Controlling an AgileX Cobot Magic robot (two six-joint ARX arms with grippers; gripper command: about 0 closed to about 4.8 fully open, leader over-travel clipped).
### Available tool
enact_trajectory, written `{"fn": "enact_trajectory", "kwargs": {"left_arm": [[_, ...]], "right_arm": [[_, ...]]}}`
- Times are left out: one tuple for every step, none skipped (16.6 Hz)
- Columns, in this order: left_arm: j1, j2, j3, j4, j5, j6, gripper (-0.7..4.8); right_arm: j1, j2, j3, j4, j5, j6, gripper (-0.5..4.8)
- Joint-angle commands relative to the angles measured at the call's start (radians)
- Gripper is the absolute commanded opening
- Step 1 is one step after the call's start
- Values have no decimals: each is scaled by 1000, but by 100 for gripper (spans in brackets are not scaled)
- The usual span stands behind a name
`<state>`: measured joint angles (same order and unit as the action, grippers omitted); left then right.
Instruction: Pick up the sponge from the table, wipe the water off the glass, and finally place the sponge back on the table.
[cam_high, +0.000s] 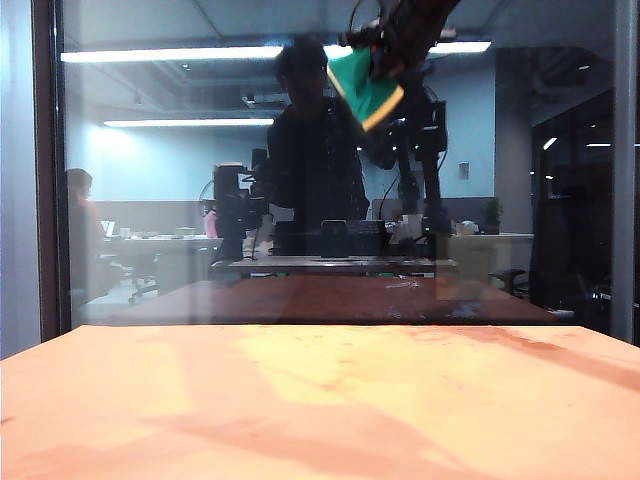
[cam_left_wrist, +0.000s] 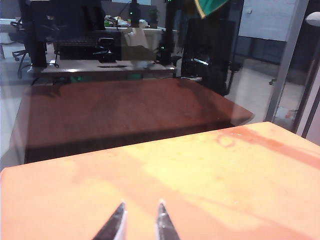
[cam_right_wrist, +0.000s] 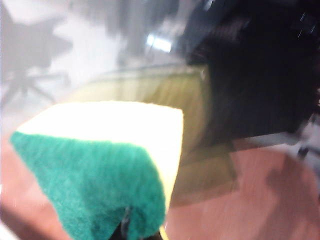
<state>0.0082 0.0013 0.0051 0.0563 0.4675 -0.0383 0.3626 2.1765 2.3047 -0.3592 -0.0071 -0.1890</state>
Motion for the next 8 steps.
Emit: {"fn": "enact_trajectory", "kwargs": {"left_arm": [[0, 1, 3, 13, 0, 4, 78], [0, 1, 3, 13, 0, 4, 79], [0, 1, 3, 13, 0, 4, 79], [0, 1, 3, 13, 0, 4, 79], [0, 1, 3, 13, 0, 4, 79], [0, 1, 3, 13, 0, 4, 79], [0, 1, 3, 13, 1, 4, 79], [0, 1, 3, 13, 0, 4, 79]], "right_arm": [[0, 31, -2, -57, 5, -3, -9], [0, 41, -2, -74, 5, -6, -9], [0, 56, -2, -101, 5, -7, -9], [0, 65, -2, -121, 6, -18, -9], [0, 70, -2, -142, 12, -23, -9], [0, 76, -2, -163, 12, -23, -9], [0, 78, -2, -173, 13, -23, -9], [0, 78, -2, -175, 12, -23, -9]]}}
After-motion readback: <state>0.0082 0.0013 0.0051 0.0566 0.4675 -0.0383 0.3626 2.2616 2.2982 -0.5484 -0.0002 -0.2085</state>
